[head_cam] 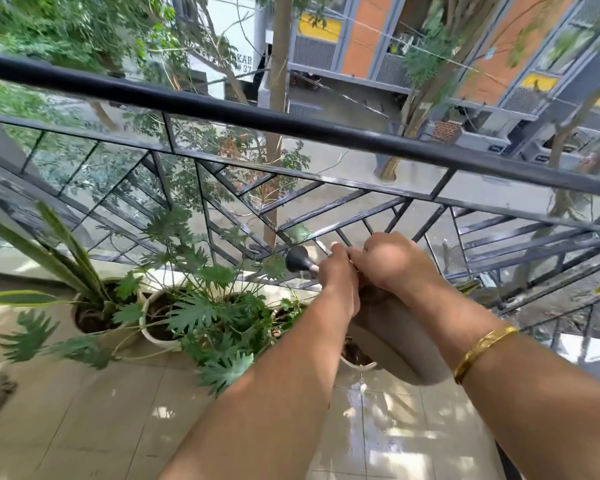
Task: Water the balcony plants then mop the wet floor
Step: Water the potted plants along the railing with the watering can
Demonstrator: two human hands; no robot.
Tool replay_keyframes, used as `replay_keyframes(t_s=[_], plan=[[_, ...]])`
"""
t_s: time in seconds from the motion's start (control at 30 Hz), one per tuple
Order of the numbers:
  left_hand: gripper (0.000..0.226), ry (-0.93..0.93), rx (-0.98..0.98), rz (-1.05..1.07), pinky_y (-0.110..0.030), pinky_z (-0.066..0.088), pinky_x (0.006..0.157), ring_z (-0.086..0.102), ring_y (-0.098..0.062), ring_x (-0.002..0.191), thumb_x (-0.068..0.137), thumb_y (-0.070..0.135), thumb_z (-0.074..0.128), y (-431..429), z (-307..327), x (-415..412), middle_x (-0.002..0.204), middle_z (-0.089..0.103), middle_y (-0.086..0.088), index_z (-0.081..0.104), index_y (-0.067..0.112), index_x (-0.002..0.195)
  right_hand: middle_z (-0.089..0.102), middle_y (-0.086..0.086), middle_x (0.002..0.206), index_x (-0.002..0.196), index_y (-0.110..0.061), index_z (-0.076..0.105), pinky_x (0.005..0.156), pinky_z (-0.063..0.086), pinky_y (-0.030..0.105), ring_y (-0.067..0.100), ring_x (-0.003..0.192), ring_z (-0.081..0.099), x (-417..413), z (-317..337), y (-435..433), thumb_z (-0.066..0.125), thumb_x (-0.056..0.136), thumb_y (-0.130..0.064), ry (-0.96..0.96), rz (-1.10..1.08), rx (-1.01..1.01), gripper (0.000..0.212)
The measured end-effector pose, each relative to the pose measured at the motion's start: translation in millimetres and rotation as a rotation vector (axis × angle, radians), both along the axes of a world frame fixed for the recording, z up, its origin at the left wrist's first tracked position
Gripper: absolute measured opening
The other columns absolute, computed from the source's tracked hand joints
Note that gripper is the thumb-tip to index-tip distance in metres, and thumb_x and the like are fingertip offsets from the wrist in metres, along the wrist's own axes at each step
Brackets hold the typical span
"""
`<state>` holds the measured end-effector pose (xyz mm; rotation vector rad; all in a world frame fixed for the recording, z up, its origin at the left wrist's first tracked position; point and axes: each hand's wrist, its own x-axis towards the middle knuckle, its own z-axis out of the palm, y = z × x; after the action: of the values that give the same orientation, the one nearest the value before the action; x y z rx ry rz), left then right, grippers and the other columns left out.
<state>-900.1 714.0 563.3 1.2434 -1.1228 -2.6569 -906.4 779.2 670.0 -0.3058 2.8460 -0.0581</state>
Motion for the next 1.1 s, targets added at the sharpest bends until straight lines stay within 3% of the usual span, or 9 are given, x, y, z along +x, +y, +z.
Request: replay_keyframes(t_s=[0.1, 0.17, 0.23, 0.3, 0.53, 0.67, 0.87, 1.03, 1.1], plan=[[0.042, -0.04, 0.023, 0.078, -0.032, 0.057, 0.065, 0.066, -0.023, 0.072, 0.093, 0.041, 0.053, -10.8, 19.8, 0.6, 0.077, 0.067, -0.004, 0.066, 0.003, 0.105, 0.071, 0.008, 0.088, 0.082, -0.014, 0.069, 0.071, 0.053, 0.036, 0.028, 0.078, 0.065, -1.6, 14.5, -12.4, 0.049, 0.095, -0.061, -0.012, 0.024, -0.004, 0.053], [0.036, -0.046, 0.004, 0.102, -0.041, 0.062, 0.07, 0.068, -0.027, 0.069, 0.087, 0.04, 0.057, -19.4, 32.8, 1.3, 0.071, 0.067, -0.007, 0.07, 0.007, 0.088, 0.073, 0.01, 0.091, 0.086, -0.013, 0.071, 0.072, 0.055, 0.035, 0.03, 0.08, 0.067, 0.6, 27.1, -21.9, 0.049, 0.093, -0.058, -0.009, 0.047, -0.022, 0.051], [0.033, -0.053, -0.013, 0.136, -0.035, 0.061, 0.063, 0.067, -0.027, 0.065, 0.09, 0.039, 0.056, -27.5, 46.1, 4.1, 0.069, 0.066, -0.008, 0.066, 0.009, 0.078, 0.071, 0.009, 0.088, 0.085, -0.014, 0.07, 0.069, 0.054, 0.035, 0.028, 0.079, 0.066, 2.1, 37.5, -29.1, 0.049, 0.091, -0.058, 0.005, 0.058, -0.063, 0.049], [0.038, -0.048, -0.006, 0.164, -0.029, 0.056, 0.059, 0.069, -0.026, 0.068, 0.091, 0.042, 0.054, -37.7, 56.3, 6.2, 0.069, 0.066, -0.006, 0.07, 0.007, 0.087, 0.069, 0.008, 0.087, 0.086, -0.015, 0.069, 0.067, 0.049, 0.034, 0.029, 0.079, 0.065, 7.2, 47.8, -36.8, 0.049, 0.093, -0.061, 0.041, 0.083, -0.068, 0.051], [0.032, 0.049, -0.039, 0.186, -0.031, 0.053, 0.066, 0.063, -0.02, 0.07, 0.098, 0.045, 0.046, -72.1, 69.4, 34.1, 0.075, 0.062, -0.001, 0.058, 0.02, 0.081, 0.065, 0.008, 0.085, 0.089, -0.017, 0.072, 0.063, 0.047, 0.035, 0.027, 0.076, 0.063, 28.6, 64.1, -70.4, 0.053, 0.098, -0.061, 0.092, 0.151, -0.082, 0.048], [0.036, 0.001, -0.031, 0.228, -0.034, 0.057, 0.058, 0.065, -0.023, 0.06, 0.084, 0.049, 0.056, -91.2, 56.1, 44.2, 0.06, 0.062, -0.002, 0.062, 0.016, 0.071, 0.062, 0.005, 0.079, 0.083, -0.016, 0.07, 0.057, 0.039, 0.032, 0.018, 0.064, 0.054, 37.3, 49.4, -91.3, 0.049, 0.099, -0.061, 0.044, 0.172, -0.09, 0.052], [0.058, -0.127, -0.109, 0.203, -0.045, 0.061, 0.079, 0.071, -0.03, 0.086, 0.072, 0.064, 0.051, -117.4, -8.6, 38.1, 0.087, 0.072, -0.005, 0.071, 0.014, 0.093, 0.061, 0.003, 0.083, 0.086, -0.017, 0.063, 0.073, 0.047, 0.037, 0.029, 0.08, 0.061, 44.3, 12.5, -117.1, 0.049, 0.1, -0.059, -0.024, 0.199, -0.059, 0.047], [0.036, -0.127, -0.052, 0.181, -0.033, 0.05, 0.063, 0.063, -0.025, 0.073, 0.089, 0.042, 0.051, -132.5, 3.9, 59.3, 0.075, 0.064, -0.007, 0.067, 0.01, 0.084, 0.062, 0.002, 0.07, 0.069, -0.015, 0.062, 0.057, 0.04, 0.031, 0.024, 0.069, 0.063, 43.7, -7.5, -133.4, 0.049, 0.1, -0.053, -0.042, 0.205, -0.07, 0.05], [0.044, -0.127, -0.053, 0.194, -0.034, 0.051, 0.063, 0.063, -0.026, 0.074, 0.084, 0.044, 0.051, -138.2, 1.1, 58.4, 0.081, 0.065, -0.008, 0.069, 0.006, 0.098, 0.061, 0.001, 0.068, 0.067, -0.015, 0.063, 0.052, 0.036, 0.029, 0.019, 0.063, 0.06, 42.3, -11.2, -138.3, 0.051, 0.099, -0.052, -0.023, 0.201, -0.076, 0.05]])
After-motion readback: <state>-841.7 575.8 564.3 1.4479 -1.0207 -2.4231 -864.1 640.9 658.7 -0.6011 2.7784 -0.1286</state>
